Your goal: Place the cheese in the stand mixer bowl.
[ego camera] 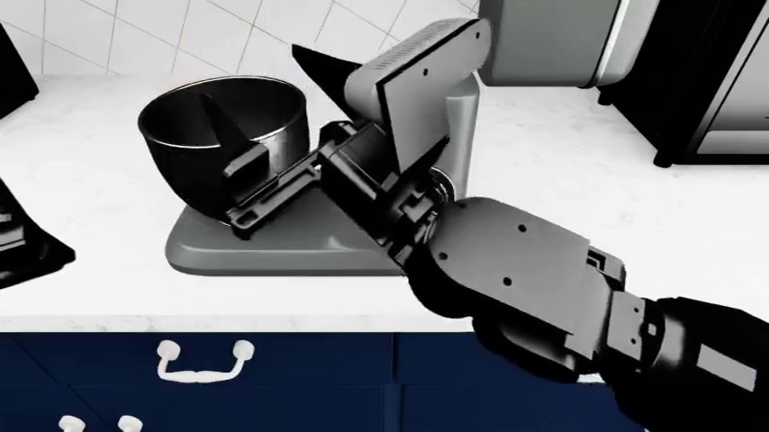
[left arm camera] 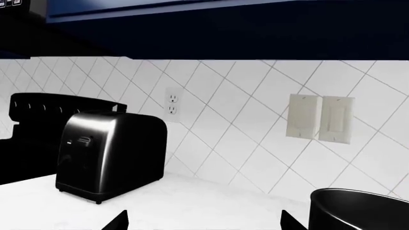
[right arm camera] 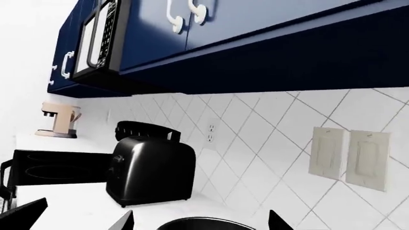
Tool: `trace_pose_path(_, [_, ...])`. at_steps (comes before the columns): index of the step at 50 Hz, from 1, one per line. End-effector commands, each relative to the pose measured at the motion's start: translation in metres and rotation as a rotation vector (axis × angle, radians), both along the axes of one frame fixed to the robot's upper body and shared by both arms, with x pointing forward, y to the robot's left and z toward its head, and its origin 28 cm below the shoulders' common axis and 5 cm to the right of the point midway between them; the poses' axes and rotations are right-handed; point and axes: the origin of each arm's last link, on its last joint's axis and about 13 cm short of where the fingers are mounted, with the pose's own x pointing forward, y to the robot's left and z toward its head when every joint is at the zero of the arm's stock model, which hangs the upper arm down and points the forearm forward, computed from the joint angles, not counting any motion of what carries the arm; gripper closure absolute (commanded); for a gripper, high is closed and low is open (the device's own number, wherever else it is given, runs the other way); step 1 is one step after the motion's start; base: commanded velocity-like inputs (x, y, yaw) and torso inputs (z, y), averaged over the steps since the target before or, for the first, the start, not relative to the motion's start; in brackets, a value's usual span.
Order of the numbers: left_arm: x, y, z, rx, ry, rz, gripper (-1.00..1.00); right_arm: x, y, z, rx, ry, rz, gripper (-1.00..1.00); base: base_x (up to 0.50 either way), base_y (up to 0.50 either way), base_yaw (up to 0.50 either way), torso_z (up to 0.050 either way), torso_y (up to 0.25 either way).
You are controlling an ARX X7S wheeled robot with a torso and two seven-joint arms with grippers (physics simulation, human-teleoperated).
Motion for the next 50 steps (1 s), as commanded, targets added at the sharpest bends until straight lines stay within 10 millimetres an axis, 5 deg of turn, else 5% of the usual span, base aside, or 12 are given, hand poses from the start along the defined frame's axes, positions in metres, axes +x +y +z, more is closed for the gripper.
trace_pose_path(1, [0.001, -0.001, -0.003, -0.002, 0.011, -0.003, -1.00, -0.035, -0.038, -0.006, 0.043, -0.075, -0.134, -1.00, 0.00, 0.00, 0.00, 0.000, 0.000])
trace_pose_path(14, [0.001, 0.000, -0.006, -0.012, 0.020, 0.001, -1.00, -0.079, -0.074, 0.002, 0.077, -0.231, -0.300, -1.00, 0.00, 0.00, 0.00, 0.000, 0.000])
trace_pose_path(29, [0.005, 0.000, -0.015, -0.026, -0.025, 0.025, -1.00, -0.127, -0.123, -0.015, 0.082, -0.265, -0.636, -1.00, 0.00, 0.00, 0.00, 0.000, 0.000])
trace_pose_path(37, [0.021, -0.012, -0.050, -0.037, -0.023, -0.043, -1.00, -0.159, -0.151, -0.022, 0.093, -0.287, -0.879, -1.00, 0.00, 0.00, 0.00, 0.000, 0.000])
trace_pose_path(50, [0.015, -0.011, -0.054, -0.026, -0.264, 0.032, -1.00, -0.177, -0.162, -0.037, 0.095, -0.301, -0.996, -1.00, 0.00, 0.00, 0.00, 0.000, 0.000])
